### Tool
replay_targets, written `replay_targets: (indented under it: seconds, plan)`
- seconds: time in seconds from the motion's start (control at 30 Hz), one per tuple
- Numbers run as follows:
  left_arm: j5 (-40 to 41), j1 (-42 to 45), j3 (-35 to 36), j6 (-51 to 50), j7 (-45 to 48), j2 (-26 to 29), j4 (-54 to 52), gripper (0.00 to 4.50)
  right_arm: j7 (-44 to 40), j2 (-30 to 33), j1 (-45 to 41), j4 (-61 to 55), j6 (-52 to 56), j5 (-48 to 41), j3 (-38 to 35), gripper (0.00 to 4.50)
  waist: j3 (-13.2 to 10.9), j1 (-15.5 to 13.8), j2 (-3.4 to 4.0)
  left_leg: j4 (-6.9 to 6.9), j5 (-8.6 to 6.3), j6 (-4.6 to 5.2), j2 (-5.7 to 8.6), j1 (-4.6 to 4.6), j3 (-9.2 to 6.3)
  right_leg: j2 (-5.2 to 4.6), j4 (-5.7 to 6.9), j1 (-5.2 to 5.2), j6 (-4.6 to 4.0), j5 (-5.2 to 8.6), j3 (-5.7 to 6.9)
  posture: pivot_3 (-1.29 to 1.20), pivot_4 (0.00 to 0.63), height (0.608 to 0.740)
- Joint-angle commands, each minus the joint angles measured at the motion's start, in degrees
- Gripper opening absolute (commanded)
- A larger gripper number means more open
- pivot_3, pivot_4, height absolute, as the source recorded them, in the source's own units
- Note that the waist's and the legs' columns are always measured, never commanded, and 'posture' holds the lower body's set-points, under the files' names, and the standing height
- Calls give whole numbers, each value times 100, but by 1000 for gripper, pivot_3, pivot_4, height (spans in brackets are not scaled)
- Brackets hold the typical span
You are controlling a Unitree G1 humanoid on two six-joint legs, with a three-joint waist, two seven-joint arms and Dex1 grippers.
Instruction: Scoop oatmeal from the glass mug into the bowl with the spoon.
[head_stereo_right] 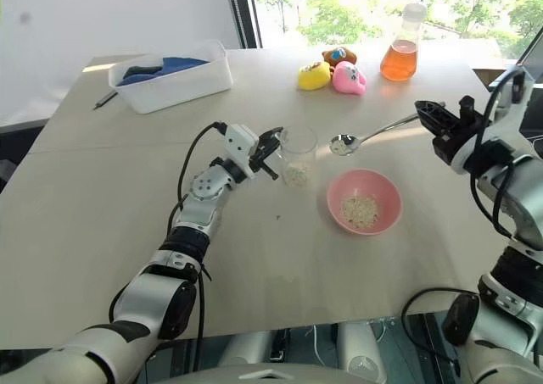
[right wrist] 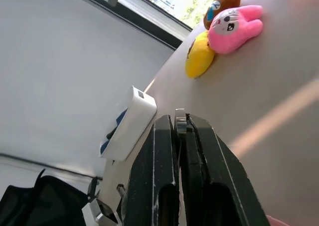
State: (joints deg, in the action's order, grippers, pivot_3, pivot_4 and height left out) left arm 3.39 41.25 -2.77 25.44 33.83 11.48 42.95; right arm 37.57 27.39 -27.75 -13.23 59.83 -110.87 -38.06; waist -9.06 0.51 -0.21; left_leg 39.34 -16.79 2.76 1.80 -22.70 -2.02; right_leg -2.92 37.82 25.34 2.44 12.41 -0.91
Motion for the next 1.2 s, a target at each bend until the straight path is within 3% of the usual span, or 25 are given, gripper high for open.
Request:
replay_targets:
  seconds: [0.03, 0.3, 0.43, 0.73, 1.0, 1.2]
  plan:
    - [-96, 35, -84, 88, 90, -11, 127, 23, -309, 327, 286, -335, -168, -213, -112, 0, 0, 2, -1, 0, 0, 0, 0, 0, 1, 0, 0, 0, 0, 0, -1, 0, 150, 740]
    - [-103, 39, -86, 130, 85, -37, 208, 23, -967, 1195, 950, -112, 3, -213, -137, 0, -1, -5, -2, 2, -1, 3, -1, 4, 4, 2, -2, -5, 2, -1, -5, 0, 150, 740]
    - [-102, 39, -74, 156, 81, -40, 249, 23, -1479, 1923, 1176, -89, 240, -213, 47, 0, -1, -21, -2, 2, -2, 6, -1, 7, 3, 2, -12, -14, 5, -3, -4, 0, 150, 740]
    - [-117, 30, -53, 212, 23, -66, 325, 23, -1959, 3233, 748, -444, 178, -144, 1084, 0, -2, -31, -5, 7, -4, 9, -3, 20, 5, 4, -18, -28, 9, -5, -6, 0, 150, 740]
    - [-126, -69, -59, 256, -39, -73, 279, 23, -2987, 3866, -221, -1032, 234, 1536, 2180, 0, 0, -76, -15, 10, -4, 10, -5, 19, 0, 3, -24, -29, 10, -6, -2, 0, 150, 740]
    - [-106, -94, -29, 254, -63, -25, 246, 23, -4424, 4178, -742, -1566, 253, 3078, 2896, 0, 0, -119, -15, 10, -5, 10, -6, 16, 0, 0, -28, -24, 11, -6, -1, 0, 150, 740]
